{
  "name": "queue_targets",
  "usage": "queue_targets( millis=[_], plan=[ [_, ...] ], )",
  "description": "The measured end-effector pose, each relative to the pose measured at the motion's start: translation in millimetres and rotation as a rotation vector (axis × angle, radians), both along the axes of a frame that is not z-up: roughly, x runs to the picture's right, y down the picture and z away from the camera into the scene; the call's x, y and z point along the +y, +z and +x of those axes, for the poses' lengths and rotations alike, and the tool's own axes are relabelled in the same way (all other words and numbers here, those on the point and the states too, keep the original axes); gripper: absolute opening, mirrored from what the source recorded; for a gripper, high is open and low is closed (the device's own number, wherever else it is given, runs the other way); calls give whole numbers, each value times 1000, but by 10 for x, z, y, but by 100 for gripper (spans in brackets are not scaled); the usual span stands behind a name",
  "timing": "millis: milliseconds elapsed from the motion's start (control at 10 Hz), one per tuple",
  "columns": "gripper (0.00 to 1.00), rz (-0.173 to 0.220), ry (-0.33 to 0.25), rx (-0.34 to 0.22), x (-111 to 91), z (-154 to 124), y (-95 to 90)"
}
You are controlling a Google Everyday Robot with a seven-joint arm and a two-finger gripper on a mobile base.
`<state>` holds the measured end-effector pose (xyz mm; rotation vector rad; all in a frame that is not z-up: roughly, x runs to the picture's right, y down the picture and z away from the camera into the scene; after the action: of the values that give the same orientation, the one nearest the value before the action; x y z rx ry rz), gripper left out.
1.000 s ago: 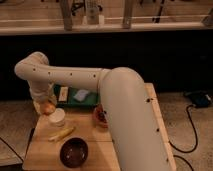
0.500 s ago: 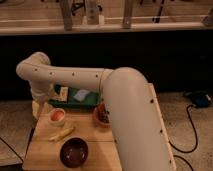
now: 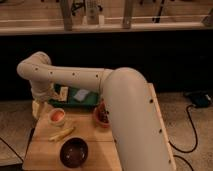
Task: Place apple in paper cup
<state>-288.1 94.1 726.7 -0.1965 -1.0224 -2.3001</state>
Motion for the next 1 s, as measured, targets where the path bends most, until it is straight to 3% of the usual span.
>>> queue_targets(
  millis=[1000],
  plan=[
    [80,-6,-6,4,-7,8,21]
  ],
)
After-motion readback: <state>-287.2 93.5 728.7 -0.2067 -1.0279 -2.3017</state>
